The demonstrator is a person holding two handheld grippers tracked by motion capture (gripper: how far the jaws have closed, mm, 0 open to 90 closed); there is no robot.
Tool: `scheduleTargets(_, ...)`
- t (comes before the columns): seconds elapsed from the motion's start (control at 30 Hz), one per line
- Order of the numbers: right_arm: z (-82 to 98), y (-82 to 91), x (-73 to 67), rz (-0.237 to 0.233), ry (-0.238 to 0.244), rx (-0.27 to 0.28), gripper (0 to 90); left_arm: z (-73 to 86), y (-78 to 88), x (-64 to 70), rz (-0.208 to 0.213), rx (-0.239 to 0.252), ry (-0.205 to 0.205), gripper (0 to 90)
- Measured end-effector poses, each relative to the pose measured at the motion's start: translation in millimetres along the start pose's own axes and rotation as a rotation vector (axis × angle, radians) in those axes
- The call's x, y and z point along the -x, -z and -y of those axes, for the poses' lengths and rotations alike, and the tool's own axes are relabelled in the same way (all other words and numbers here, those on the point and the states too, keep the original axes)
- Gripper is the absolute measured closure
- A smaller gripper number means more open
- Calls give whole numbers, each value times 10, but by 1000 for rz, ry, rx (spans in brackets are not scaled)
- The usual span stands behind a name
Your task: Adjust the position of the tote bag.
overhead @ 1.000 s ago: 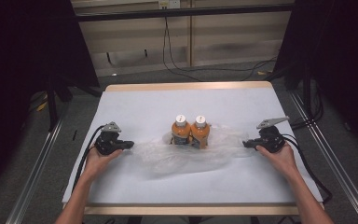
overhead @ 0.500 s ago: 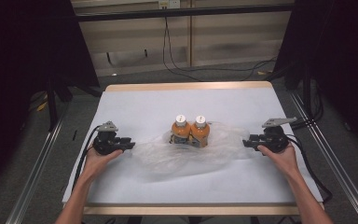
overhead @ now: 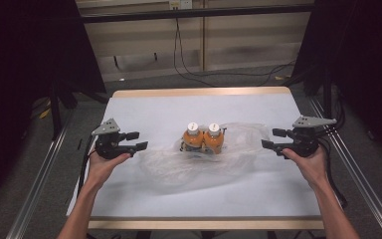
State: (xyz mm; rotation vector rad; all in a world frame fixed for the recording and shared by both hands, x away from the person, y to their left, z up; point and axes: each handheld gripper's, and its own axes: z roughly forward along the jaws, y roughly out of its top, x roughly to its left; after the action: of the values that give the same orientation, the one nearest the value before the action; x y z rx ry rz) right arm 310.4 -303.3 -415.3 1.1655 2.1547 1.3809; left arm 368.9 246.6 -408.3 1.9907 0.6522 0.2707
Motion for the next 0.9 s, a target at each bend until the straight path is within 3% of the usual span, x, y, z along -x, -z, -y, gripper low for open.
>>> scheduleTargets(0.17,-106,91,-67,-10,18,39,293,-126,-66,141,44,9,-44,495)
scheduleTargets(0.3,-191,136,-156,9,39,68,370,-190,-135,208,67,-5,-68,598)
scheduleTargets(0.43,-320,159,-270,-30,77,87,470,-261,-229,253,89,-16,-94,677)
scheduleTargets(0.53,-391,92,-364,-80,108,59,607,-300,-336,262,106,-42,-118,734)
scheduleTargets(0.6,-413,-5,-409,-111,129,28,693,-302,-442,277,140,-67,-141,779)
scheduleTargets(0.7,-440,-183,-462,-136,152,-21,774,-303,-618,316,162,-133,-184,820)
scheduleTargets(0.9,-484,-543,-492,-181,163,-110,883,-394,-782,489,249,-167,-250,893)
